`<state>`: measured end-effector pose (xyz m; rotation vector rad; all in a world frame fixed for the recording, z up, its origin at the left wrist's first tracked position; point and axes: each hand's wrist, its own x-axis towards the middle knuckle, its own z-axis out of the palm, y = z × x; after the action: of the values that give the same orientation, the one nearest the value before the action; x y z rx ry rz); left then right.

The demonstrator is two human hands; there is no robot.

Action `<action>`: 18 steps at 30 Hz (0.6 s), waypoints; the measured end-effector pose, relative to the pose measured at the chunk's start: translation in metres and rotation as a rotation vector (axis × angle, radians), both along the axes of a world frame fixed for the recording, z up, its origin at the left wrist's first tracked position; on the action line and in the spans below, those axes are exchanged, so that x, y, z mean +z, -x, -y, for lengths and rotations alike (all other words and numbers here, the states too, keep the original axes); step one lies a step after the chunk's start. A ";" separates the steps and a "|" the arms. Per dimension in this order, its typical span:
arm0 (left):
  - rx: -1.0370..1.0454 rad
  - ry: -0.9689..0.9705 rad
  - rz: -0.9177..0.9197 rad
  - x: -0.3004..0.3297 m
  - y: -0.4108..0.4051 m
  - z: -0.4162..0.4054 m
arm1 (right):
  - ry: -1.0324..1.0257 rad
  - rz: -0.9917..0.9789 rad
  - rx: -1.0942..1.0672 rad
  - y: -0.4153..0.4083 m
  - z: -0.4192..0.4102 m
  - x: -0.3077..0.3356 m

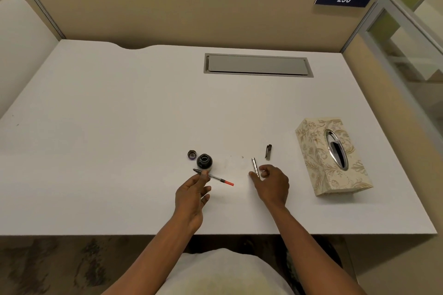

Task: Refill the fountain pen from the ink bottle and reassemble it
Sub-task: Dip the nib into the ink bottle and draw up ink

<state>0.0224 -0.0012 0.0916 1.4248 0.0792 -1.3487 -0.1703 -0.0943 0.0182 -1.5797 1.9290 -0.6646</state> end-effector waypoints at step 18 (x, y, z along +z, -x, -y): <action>-0.034 0.017 0.012 0.007 -0.003 0.000 | -0.248 0.534 0.213 -0.045 -0.055 0.084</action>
<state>0.0259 -0.0016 0.0985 1.4254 0.0365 -1.3656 -0.1251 -0.0398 0.1018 -1.2693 1.3712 -0.6469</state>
